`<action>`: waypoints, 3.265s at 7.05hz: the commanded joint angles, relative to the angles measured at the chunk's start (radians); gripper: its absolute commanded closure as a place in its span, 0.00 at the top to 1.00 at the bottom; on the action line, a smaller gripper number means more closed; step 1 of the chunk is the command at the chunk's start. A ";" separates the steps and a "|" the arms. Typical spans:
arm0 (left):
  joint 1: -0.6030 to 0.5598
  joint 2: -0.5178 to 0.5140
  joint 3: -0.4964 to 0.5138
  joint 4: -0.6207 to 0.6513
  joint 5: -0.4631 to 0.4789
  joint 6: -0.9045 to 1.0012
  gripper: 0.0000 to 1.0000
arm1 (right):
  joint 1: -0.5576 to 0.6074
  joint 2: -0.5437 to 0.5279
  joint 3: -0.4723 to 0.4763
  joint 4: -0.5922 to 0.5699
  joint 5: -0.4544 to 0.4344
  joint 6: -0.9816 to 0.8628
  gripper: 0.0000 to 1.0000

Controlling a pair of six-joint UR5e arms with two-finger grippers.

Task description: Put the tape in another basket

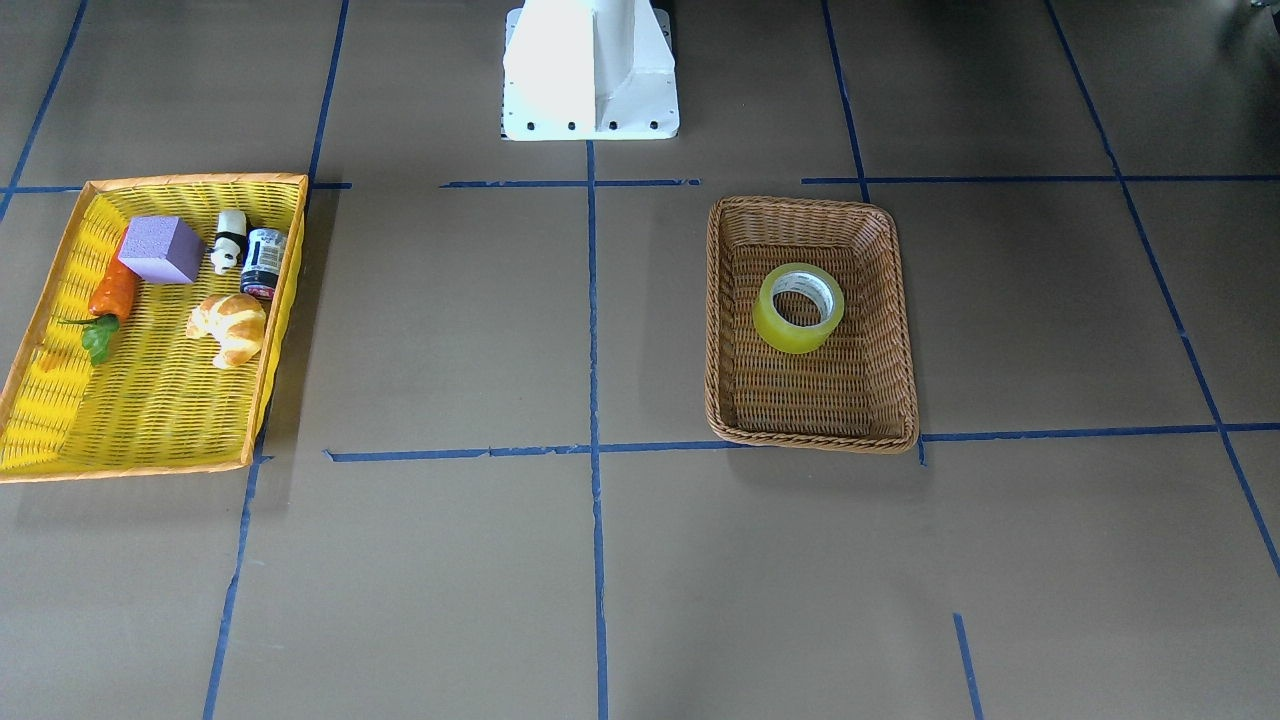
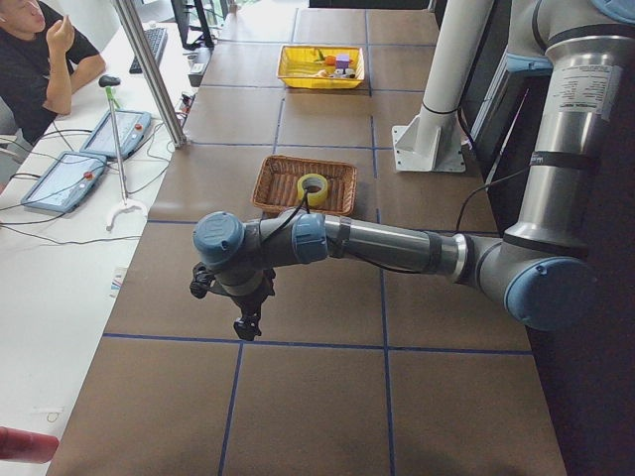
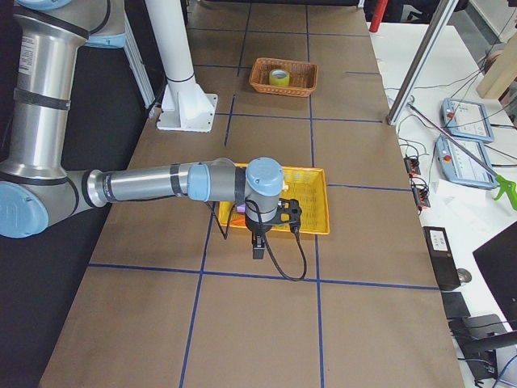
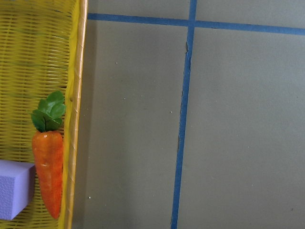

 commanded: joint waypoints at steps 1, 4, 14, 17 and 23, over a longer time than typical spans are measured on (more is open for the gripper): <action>0.005 0.000 0.043 -0.006 -0.004 -0.011 1.00 | -0.013 -0.001 -0.005 0.001 0.000 0.003 1.00; 0.002 0.010 0.030 0.013 -0.005 -0.073 1.00 | -0.043 0.024 -0.077 0.022 0.016 0.001 1.00; 0.002 0.037 0.030 -0.059 0.002 -0.075 1.00 | -0.016 0.022 -0.021 0.026 0.005 -0.008 1.00; 0.002 0.031 0.028 -0.065 0.042 -0.080 1.00 | -0.017 0.025 -0.034 0.024 0.006 -0.006 1.00; -0.003 0.036 0.017 -0.065 0.044 -0.077 1.00 | -0.017 0.068 -0.053 0.021 0.010 0.001 1.00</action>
